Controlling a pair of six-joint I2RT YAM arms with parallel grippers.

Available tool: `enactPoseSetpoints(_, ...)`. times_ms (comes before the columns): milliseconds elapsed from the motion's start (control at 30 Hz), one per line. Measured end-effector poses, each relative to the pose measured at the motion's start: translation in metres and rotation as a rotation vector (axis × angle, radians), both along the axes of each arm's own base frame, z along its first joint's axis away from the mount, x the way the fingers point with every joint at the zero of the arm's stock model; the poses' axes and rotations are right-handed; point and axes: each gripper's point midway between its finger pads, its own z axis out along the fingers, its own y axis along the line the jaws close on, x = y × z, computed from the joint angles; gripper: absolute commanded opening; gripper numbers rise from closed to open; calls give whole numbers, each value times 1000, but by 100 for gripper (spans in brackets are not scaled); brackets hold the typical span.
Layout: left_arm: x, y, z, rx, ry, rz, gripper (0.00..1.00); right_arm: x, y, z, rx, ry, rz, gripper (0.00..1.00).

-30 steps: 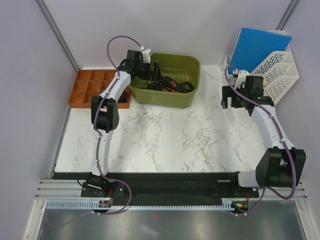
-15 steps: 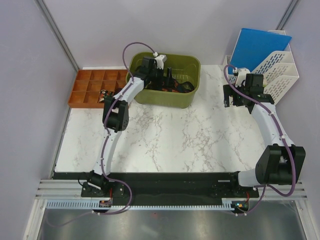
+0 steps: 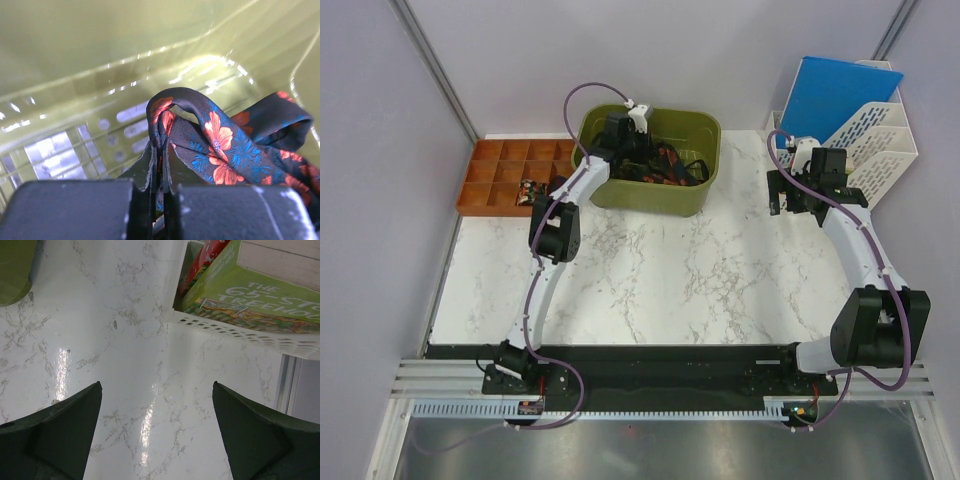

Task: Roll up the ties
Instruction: Pick up the tie from the bin.

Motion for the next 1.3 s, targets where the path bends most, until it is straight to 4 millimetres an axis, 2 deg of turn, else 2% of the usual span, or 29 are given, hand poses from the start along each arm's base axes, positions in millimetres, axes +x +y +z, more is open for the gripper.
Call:
enactPoseSetpoints(100, 4, -1, 14, -15, -33, 3, 2, 0, 0, 0, 2, 0, 1, 98)
enactPoseSetpoints(200, 6, -1, 45, -35, -84, 10, 2, -1, 1, 0, 3, -1, 2, 98)
enactPoseSetpoints(367, 2, 3, 141, -94, -229, 28, 2, -6, 3, -2, 17, 0, 5, 98)
enactPoseSetpoints(400, -2, 4, 171, -115, -274, 29, 2, -8, 4, -2, 21, 1, 7, 98)
enactPoseSetpoints(500, -15, 9, 237, -164, -377, 32, 2, -10, 7, -3, 33, 2, 10, 98)
enactPoseSetpoints(600, -31, 15, 290, -206, -461, 33, 2, -10, 8, -2, 43, -2, 11, 98)
enactPoseSetpoints(700, -44, 19, 322, -231, -505, 32, 2, -11, 11, -2, 53, -6, 18, 98)
enactPoseSetpoints(833, -62, 20, 346, -241, -523, 24, 2, -11, 17, 2, 76, -20, 46, 98)
enactPoseSetpoints(933, -86, 16, 361, -235, -517, 1, 2, -11, 27, 9, 105, -45, 100, 98)
enactPoseSetpoints(1033, -124, 9, 380, -218, -520, -36, 2, -14, 40, 20, 139, -82, 173, 98)
enactPoseSetpoints(1167, -180, 7, 425, -209, -586, -71, 2, -28, 58, 36, 191, -133, 266, 98)
enactPoseSetpoints(1300, -234, 25, 481, -239, -684, -73, 2, -38, 74, 59, 236, -199, 344, 98)
